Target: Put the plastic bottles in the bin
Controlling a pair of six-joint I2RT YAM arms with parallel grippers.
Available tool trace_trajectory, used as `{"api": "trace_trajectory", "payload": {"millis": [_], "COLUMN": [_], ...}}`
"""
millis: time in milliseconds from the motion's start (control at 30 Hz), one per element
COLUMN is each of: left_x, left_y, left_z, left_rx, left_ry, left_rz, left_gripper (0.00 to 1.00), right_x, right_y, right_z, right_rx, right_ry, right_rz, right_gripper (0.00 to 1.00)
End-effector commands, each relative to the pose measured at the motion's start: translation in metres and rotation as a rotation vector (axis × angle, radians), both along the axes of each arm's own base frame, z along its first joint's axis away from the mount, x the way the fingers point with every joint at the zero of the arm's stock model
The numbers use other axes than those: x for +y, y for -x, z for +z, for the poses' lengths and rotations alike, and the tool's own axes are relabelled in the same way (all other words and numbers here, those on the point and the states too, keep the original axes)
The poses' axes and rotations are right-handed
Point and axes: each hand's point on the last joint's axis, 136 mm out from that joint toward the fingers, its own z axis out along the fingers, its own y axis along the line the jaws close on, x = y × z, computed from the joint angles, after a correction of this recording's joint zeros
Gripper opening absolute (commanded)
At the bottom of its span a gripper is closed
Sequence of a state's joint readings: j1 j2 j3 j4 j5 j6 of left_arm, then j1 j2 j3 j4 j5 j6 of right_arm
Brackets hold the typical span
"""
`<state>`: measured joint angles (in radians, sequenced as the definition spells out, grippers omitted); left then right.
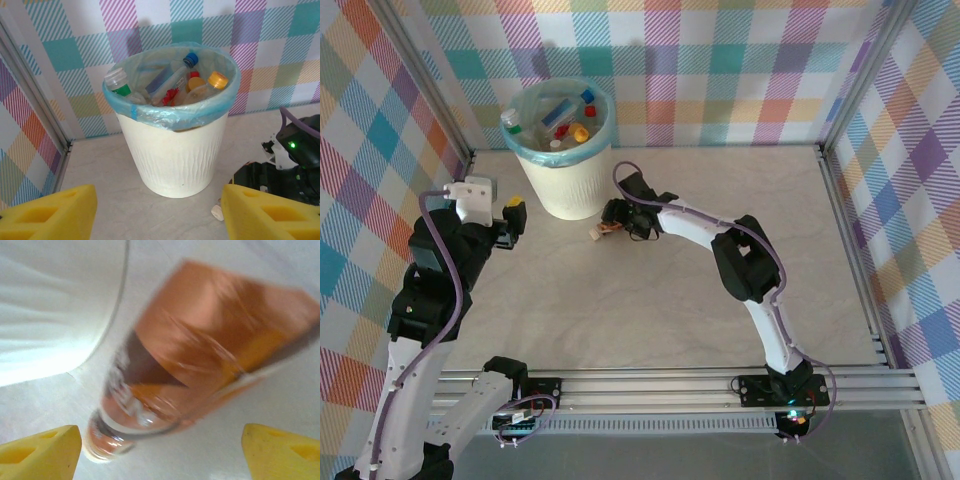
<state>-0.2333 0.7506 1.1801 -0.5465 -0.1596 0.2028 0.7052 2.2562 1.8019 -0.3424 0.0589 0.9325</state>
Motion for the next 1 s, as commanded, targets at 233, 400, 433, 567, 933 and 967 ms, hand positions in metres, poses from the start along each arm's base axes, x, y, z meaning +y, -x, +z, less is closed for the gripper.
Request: {"api": "trace_trajectory", "payload": {"millis": [233, 400, 433, 567, 933, 967], "left_x": [0.004, 0.006, 0.006, 0.008, 0.006, 0.005], "left_y": [0.001, 0.004, 0.005, 0.007, 0.006, 0.005], "left_z": [0.002, 0.001, 0.001, -0.001, -0.006, -0.007], "left_rx": [-0.015, -0.014, -0.014, -0.011, 0.006, 0.01], "left_ry": [-0.004, -0.004, -0.003, -0.005, -0.008, -0.007], "left_rz": [0.022, 0.026, 0.029, 0.035, 0.024, 0.023], "left_gripper": [0.67, 0.67, 0.67, 0.67, 0.67, 0.67], "right_x": [-0.018, -0.019, -0.018, -0.005, 0.005, 0.008], "right_y": [-0.031, -0.04, -0.042, -0.046, -0.041, -0.039], "right_z": [-0.025, -0.041, -0.043, -0.047, -0.057, -0.058], "right_rx": [0.06, 0.082, 0.09, 0.114, 0.13, 0.134], "right_ry": [0.039, 0.055, 0.049, 0.001, -0.013, -0.025], "right_rz": [-0.14, -0.128, -0.12, -0.079, -0.003, 0.018], "right_gripper": [0.87, 0.86, 0.86, 0.85, 0.79, 0.78]}}
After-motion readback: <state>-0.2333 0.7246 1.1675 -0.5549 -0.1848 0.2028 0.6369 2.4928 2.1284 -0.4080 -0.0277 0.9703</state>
